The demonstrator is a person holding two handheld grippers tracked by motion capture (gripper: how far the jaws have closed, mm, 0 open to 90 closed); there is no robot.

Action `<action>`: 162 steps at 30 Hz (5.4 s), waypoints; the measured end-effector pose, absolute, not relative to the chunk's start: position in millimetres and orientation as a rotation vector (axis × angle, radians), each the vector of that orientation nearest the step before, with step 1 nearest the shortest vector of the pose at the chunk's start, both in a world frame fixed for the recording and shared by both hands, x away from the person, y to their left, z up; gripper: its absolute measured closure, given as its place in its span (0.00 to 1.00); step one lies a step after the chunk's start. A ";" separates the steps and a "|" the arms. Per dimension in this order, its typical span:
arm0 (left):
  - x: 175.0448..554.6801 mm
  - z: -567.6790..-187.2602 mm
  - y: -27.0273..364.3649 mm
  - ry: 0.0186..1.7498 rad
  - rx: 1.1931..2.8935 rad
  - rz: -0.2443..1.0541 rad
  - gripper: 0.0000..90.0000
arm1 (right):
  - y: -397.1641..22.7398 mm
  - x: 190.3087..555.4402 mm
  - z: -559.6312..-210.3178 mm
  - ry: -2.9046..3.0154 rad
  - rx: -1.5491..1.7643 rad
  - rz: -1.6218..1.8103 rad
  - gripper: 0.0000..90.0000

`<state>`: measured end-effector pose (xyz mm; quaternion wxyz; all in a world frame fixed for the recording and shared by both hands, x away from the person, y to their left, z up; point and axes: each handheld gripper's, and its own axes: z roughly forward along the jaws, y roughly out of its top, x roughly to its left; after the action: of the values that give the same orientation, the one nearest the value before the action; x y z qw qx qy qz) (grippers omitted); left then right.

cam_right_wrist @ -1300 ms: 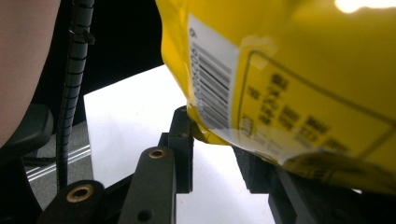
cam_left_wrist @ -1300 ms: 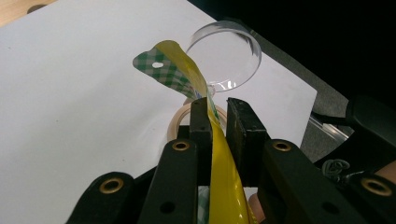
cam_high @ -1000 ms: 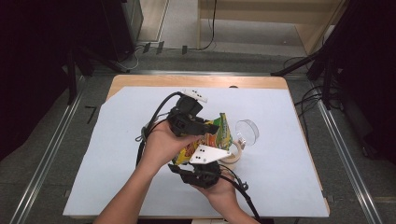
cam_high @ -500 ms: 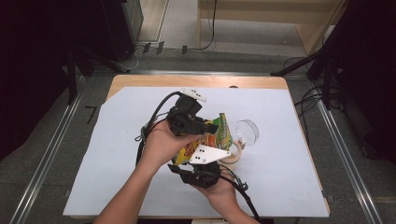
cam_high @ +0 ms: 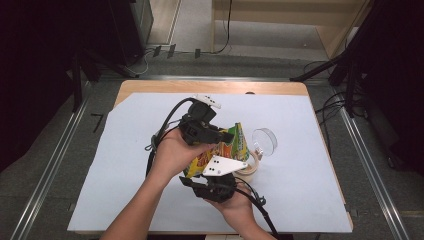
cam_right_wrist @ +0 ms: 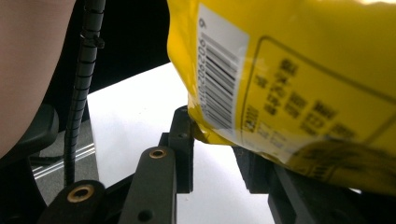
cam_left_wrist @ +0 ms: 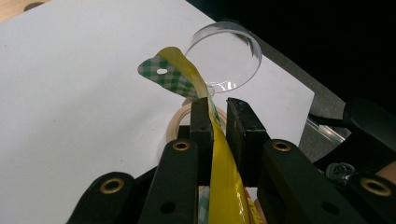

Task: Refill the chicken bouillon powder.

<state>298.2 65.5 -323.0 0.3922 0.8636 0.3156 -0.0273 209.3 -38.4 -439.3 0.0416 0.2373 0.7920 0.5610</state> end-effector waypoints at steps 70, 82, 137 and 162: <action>294.4 -318.6 57.5 0.770 2.208 -0.056 0.90 | -39.9 209.9 -438.9 2.398 0.743 1.714 0.80; 293.6 -318.4 56.9 0.774 2.205 -0.054 0.90 | -39.9 210.5 -439.2 2.398 0.743 1.713 0.80; 294.1 -316.6 58.0 0.770 2.195 -0.053 0.90 | -39.6 208.3 -434.8 2.403 0.734 1.705 0.80; 296.4 -317.9 59.3 0.777 2.195 -0.061 0.90 | -38.8 208.6 -435.2 2.407 0.736 1.708 0.80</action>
<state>296.4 59.3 -317.9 0.3952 0.8656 0.3064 -0.0242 208.6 -38.8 -435.2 0.0498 0.2417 0.7904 0.5607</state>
